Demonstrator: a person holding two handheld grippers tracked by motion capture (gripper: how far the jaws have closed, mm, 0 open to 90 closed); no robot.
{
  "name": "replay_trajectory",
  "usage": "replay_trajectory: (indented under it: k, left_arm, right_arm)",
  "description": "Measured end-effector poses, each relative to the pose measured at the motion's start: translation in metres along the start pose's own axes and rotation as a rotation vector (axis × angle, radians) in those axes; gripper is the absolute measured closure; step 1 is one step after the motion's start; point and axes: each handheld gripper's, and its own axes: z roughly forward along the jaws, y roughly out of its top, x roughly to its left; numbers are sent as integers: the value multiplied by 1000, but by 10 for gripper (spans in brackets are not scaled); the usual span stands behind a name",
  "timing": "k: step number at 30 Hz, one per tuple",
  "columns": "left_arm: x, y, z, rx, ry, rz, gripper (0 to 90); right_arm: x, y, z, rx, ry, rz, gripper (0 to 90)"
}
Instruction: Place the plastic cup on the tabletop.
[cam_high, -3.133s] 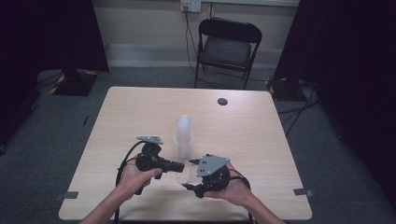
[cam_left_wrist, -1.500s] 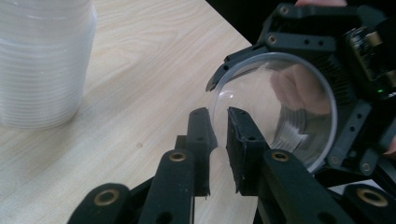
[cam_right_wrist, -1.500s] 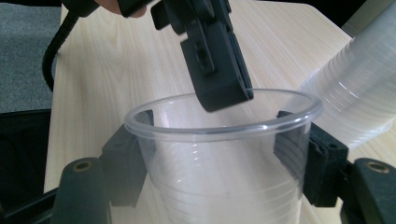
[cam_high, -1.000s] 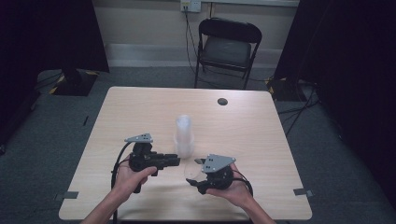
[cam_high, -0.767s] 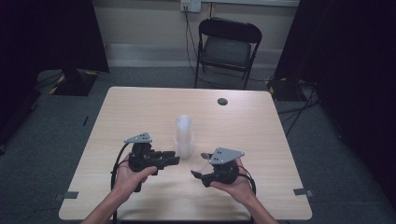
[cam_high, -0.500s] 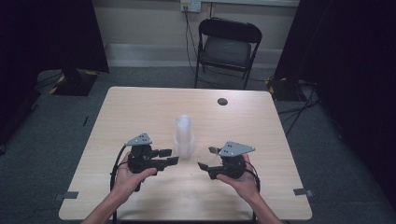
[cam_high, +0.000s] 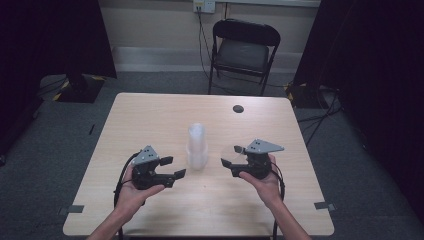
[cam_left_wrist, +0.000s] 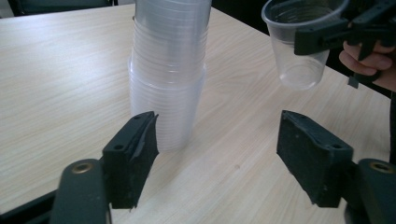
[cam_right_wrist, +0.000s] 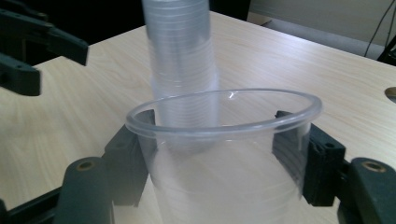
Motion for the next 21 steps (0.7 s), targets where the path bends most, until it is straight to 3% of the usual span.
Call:
replay_trajectory:
  k: [2, 5, 12, 15, 21]
  left_arm:
    - [-1, -4, -2, 5, 21, 32, 255]
    - [1, -11, -7, 7, 49, 41, 216]
    - [10, -21, -16, 24, 88, 19, 203]
    - [11, -25, -19, 46, 108, 28, 203]
    - [16, -32, -21, 39, 118, 19, 203]
  right_arm:
    - [-4, 0, 1, 0, -18, 10, 305]
    - [-12, 1, 1, 1, -30, 38, 305]
    - [-26, 6, 3, -11, -60, 60, 305]
    - [-30, 7, 5, -7, -81, 65, 303]
    - [-41, 6, 13, -8, -116, 92, 302]
